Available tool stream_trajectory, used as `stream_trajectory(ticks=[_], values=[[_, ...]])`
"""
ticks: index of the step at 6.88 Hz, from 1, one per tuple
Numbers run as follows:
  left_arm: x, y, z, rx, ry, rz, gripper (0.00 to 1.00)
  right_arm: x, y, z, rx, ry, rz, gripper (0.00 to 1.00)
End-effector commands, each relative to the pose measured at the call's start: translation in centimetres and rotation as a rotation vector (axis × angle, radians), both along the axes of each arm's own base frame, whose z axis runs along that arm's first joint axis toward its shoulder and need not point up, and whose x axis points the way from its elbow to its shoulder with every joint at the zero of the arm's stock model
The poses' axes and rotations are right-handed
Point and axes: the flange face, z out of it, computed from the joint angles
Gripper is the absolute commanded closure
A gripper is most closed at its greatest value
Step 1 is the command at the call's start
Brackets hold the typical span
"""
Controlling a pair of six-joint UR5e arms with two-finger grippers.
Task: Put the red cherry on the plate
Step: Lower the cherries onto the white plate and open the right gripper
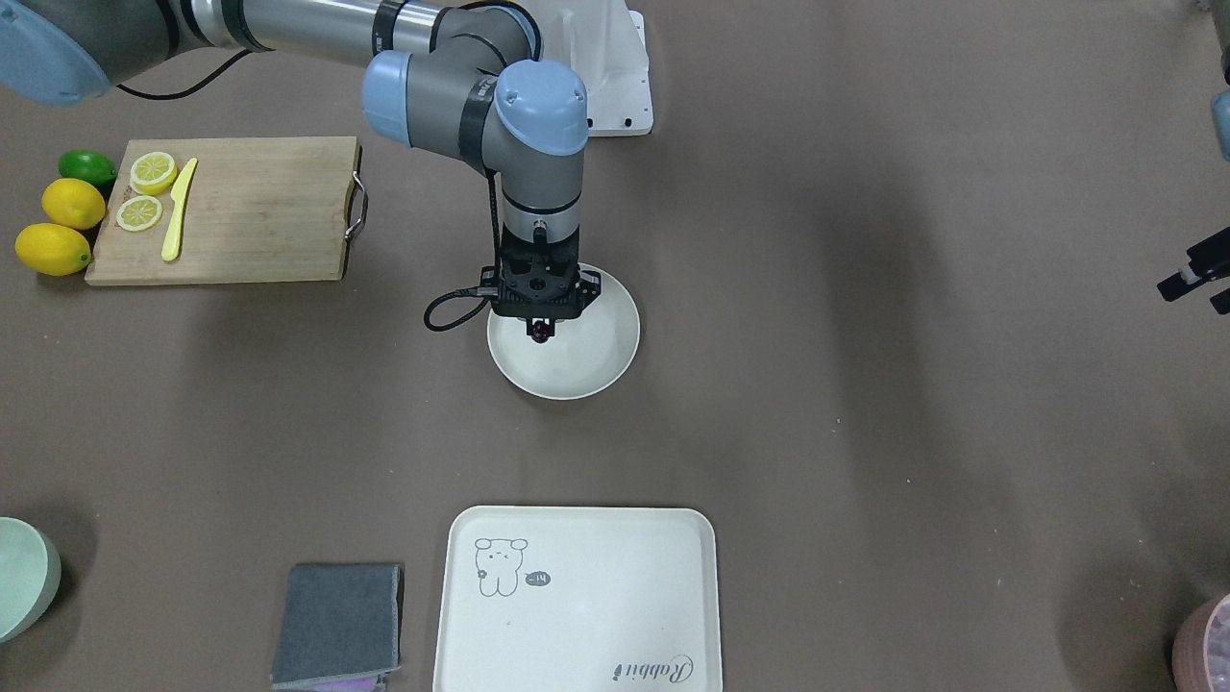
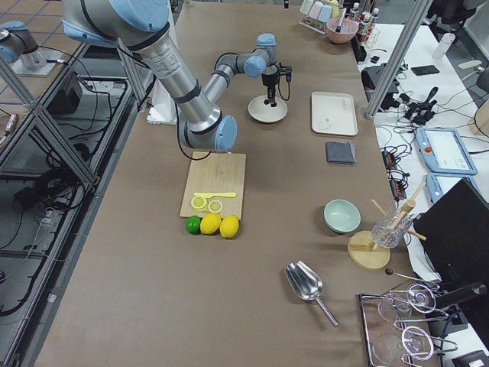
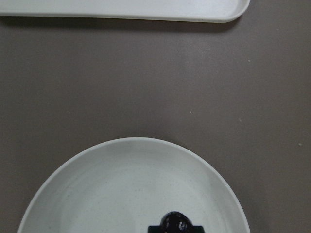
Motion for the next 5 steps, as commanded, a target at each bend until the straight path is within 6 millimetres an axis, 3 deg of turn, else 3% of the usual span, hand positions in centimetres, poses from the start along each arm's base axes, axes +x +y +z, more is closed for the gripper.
stream_trajectory(ticks=[1, 2, 3, 4, 5], values=[[0.0, 0.0, 0.0, 0.000, 0.000, 0.000, 0.01, -0.6, -0.2, 0.8, -0.007, 0.018, 0.006, 0.47], [0.0, 0.0, 0.0, -0.001, 0.001, 0.001, 0.01, -0.6, 0.0, 0.1, -0.005, 0.007, 0.010, 0.37], [0.0, 0.0, 0.0, -0.013, 0.002, -0.006, 0.01, 0.2, 0.4, -1.7, 0.012, -0.020, 0.002, 0.13], [0.0, 0.0, -0.2, -0.020, 0.004, -0.012, 0.01, 2.4, 0.3, -4.1, 0.026, -0.058, 0.010, 0.01], [0.0, 0.2, -0.5, -0.014, 0.008, -0.010, 0.01, 6.7, 0.0, -6.4, -0.008, -0.087, 0.000, 0.01]])
